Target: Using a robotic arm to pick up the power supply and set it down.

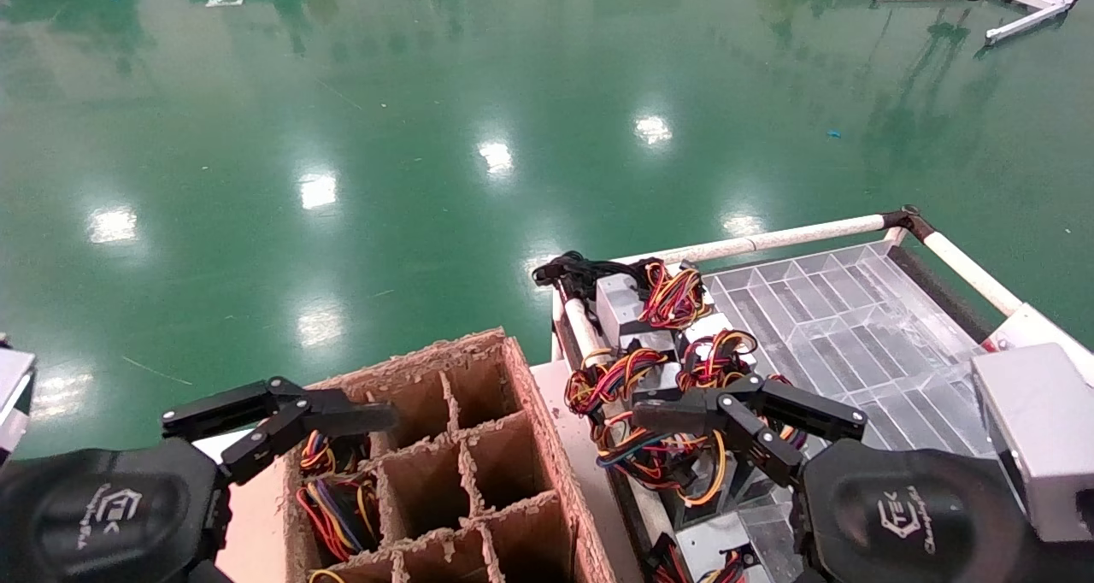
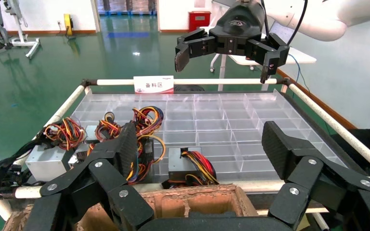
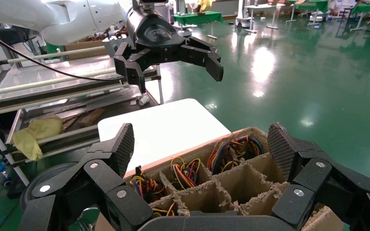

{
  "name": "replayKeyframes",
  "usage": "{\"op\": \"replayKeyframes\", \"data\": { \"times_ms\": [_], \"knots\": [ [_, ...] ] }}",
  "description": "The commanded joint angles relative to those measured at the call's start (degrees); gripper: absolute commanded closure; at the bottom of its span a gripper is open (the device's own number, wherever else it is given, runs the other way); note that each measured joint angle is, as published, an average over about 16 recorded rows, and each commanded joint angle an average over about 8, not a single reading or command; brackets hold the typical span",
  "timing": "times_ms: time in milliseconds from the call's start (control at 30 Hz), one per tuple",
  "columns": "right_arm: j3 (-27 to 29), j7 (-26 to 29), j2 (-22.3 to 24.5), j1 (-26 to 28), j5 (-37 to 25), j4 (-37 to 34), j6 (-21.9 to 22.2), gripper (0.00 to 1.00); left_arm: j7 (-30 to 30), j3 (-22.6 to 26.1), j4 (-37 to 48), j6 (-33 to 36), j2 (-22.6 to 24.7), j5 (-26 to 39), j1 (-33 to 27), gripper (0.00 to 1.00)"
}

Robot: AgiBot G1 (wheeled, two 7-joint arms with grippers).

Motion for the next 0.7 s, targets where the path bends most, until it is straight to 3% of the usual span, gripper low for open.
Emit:
{"op": "replayKeyframes", "data": {
  "times_ms": [33,700],
  "knots": [
    [0.0,0.0,0.0,0.0,0.0,0.0,0.0,0.0,0.0,0.0,0.0,0.0,0.0,0.0,0.0,1.0],
    [0.0,0.0,0.0,0.0,0.0,0.0,0.0,0.0,0.0,0.0,0.0,0.0,0.0,0.0,0.0,1.0]
  ]
}}
